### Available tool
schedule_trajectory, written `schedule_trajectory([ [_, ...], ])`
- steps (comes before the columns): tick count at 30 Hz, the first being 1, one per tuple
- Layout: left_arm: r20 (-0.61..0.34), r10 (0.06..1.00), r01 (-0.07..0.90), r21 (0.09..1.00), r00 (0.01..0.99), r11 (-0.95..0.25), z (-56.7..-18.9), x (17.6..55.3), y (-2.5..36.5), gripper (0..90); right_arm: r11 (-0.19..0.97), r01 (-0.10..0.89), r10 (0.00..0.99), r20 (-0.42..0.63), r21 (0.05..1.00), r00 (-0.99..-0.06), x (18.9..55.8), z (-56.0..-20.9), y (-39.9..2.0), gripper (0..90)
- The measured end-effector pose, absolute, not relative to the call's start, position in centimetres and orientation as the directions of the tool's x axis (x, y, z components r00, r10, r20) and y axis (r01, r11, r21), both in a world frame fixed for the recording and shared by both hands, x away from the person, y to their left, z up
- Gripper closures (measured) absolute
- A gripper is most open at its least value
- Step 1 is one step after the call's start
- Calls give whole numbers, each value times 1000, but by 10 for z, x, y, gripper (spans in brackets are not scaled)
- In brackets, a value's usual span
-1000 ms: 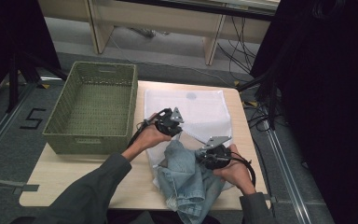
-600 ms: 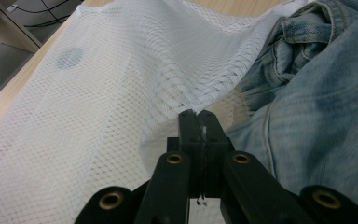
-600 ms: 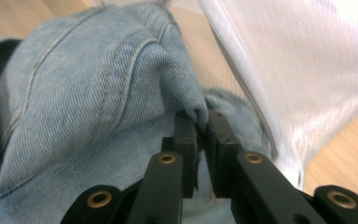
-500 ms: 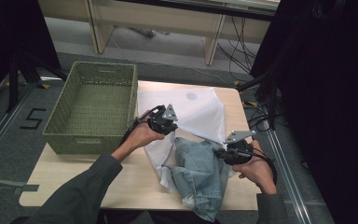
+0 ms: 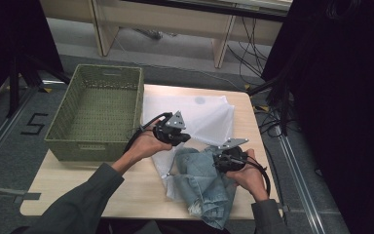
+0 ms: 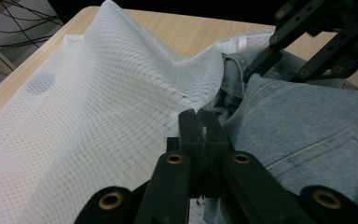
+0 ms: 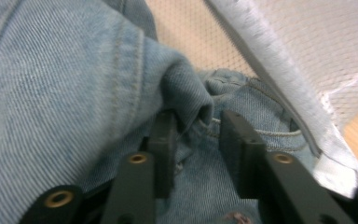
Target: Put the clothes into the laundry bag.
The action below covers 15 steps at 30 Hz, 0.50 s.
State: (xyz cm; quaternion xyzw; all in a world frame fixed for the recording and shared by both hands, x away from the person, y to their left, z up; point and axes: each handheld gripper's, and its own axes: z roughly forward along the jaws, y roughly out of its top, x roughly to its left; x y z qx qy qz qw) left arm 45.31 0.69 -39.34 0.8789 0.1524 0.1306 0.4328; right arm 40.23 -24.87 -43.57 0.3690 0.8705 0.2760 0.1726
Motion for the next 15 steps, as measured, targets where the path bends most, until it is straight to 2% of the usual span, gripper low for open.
schedule_trajectory([
  [2,76,393,176,805,916,-566,-396,454,8,890,532,543,748,-59,650,-661,391,-414,-253,520],
  [7,70,395,182,806,916,-564,-397,456,8,889,497,487,725,-36,718,-688,378,-382,-251,460],
  [8,70,395,182,805,916,-564,-397,456,8,889,494,451,687,-16,744,-726,374,-375,-245,441],
  [11,57,403,192,813,913,-549,-398,456,8,889,503,422,645,-3,754,-764,370,-376,-236,423],
  [15,60,402,190,812,914,-553,-397,457,9,889,560,407,580,10,722,-814,363,-389,-212,406],
])
